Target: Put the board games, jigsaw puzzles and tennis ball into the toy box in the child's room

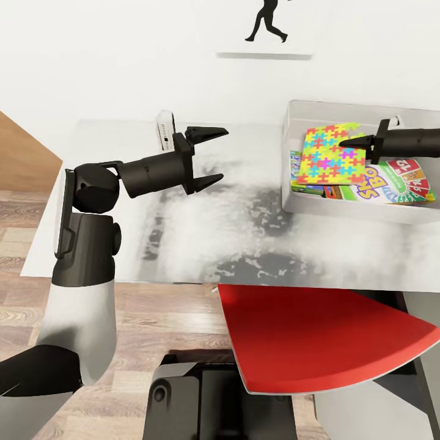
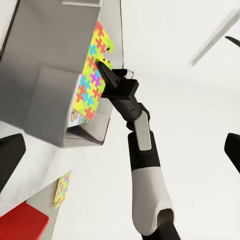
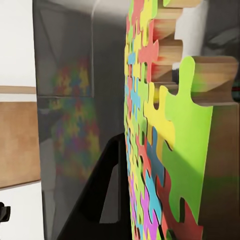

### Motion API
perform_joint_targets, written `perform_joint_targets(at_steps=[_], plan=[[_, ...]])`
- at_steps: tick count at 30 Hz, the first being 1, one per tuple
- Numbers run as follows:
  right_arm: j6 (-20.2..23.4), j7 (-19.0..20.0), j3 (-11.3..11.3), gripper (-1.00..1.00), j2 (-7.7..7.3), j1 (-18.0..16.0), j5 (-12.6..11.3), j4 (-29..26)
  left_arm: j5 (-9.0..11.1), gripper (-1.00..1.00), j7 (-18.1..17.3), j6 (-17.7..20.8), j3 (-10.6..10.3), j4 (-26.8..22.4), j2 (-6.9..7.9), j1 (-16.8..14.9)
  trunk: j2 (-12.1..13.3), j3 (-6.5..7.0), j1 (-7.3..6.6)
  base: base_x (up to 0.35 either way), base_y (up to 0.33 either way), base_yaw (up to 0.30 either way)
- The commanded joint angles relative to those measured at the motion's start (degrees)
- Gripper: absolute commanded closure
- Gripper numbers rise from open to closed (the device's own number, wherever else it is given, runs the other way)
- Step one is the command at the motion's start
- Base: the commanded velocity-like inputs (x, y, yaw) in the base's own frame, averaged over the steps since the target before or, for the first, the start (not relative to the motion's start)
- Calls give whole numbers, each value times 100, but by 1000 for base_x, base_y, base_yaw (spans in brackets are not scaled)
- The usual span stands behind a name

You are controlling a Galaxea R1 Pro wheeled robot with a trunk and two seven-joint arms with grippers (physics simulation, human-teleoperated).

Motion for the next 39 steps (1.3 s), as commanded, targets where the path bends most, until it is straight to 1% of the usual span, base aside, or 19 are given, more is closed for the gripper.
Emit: perform_joint_targets(at_steps=[1,12,30,39], plan=[[11,38,25,100,-14,-9,8,1,50,-100,59,5,7,-1,-6,-5,-9,-7,3,0,0,0],[11,35,25,100,-45,-7,8,2,50,-100,64,5,7,7,-8,-5,-9,-29,3,0,0,0],[11,26,25,100,-80,-12,8,5,39,-100,67,5,-7,-8,0,8,-9,-181,3,0,0,0],[11,28,25,100,-174,-17,8,-9,34,-100,67,5,-14,-9,0,12,-9,-240,3,0,0,0]])
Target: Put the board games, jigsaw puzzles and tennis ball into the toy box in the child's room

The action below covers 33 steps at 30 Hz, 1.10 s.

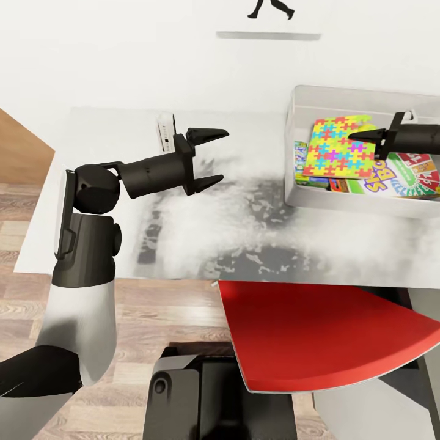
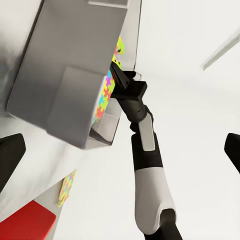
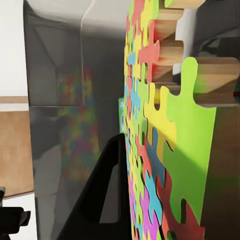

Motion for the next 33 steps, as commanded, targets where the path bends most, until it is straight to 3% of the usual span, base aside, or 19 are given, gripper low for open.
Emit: perform_joint_targets(at_steps=[1,17,18,33], plan=[[9,-93,159,100,-12,-5,220,14,51,-100,60,4,6,-1,-5,-5,-7,-10,5,0,0,0],[9,-91,159,100,-39,-4,220,7,50,-100,59,4,2,-1,-9,-5,-7,-21,5,0,0,0],[9,-91,159,-100,-39,-4,220,6,50,-100,59,4,2,-1,-8,-5,-7,-21,5,0,0,0],[9,-92,159,-100,-41,-15,220,0,50,-100,60,4,2,-1,-13,-13,-7,-22,5,0,0,0]])
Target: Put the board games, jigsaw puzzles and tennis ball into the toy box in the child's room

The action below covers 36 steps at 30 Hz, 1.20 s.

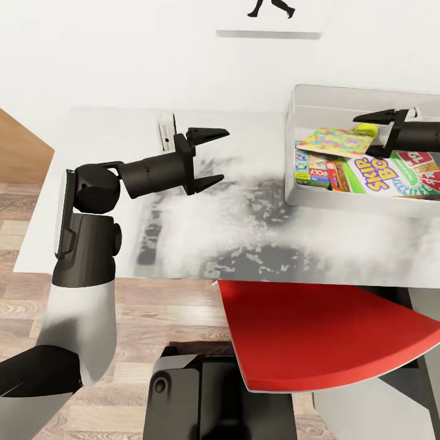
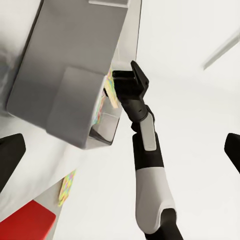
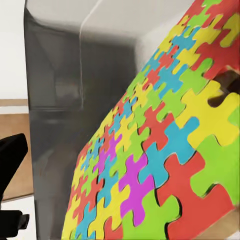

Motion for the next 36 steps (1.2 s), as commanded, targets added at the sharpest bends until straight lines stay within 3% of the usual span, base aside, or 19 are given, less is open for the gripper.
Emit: perform_joint_targets(at_steps=[1,14,36], plan=[[0,12,177,-100,-1,36,251,12,51,-100,59,6,7,1,-6,-6,-5,-7,6,0,0,0],[0,8,159,-100,-35,23,251,-10,50,-100,59,6,7,1,-6,-7,-5,-7,6,0,0,0],[0,11,151,-100,-544,-49,249,-544,58,-100,57,-66,-22,7,-6,-117,-5,-7,6,0,0,0]])
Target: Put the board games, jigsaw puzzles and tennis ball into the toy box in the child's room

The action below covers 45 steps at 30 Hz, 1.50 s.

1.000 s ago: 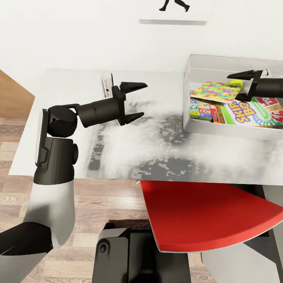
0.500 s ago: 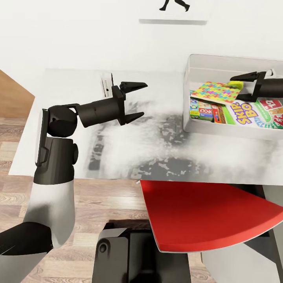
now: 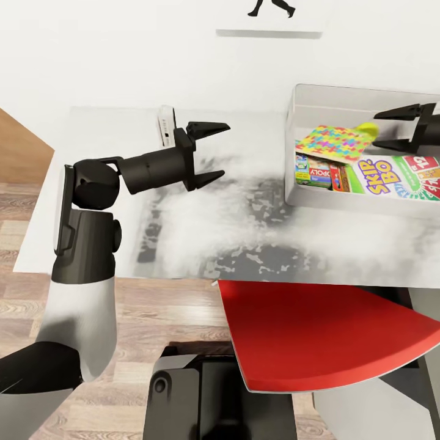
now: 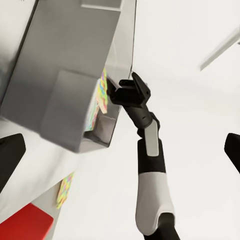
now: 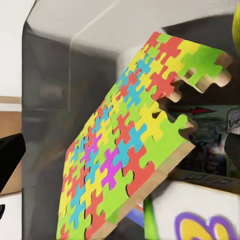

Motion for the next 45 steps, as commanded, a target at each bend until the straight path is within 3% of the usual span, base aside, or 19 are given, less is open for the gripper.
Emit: perform_joint_targets(at_steps=[1,30,37,45], plan=[[15,32,27,-100,-29,-10,2,-18,52,-100,59,-2,5,0,-5,-13,-9,-7,4,0,0,0],[15,39,1,-100,-323,-4,-26,-627,51,-100,59,-37,-33,2,-6,-69,-9,-7,4,0,0,0],[15,46,-59,-100,-530,25,-82,-1022,53,-100,57,-38,-34,2,-5,-70,-9,-7,4,0,0,0],[15,43,-135,-100,-918,61,-327,-1752,47,-100,5,-28,-42,-9,-9,-65,-9,-7,4,0,0,0]])
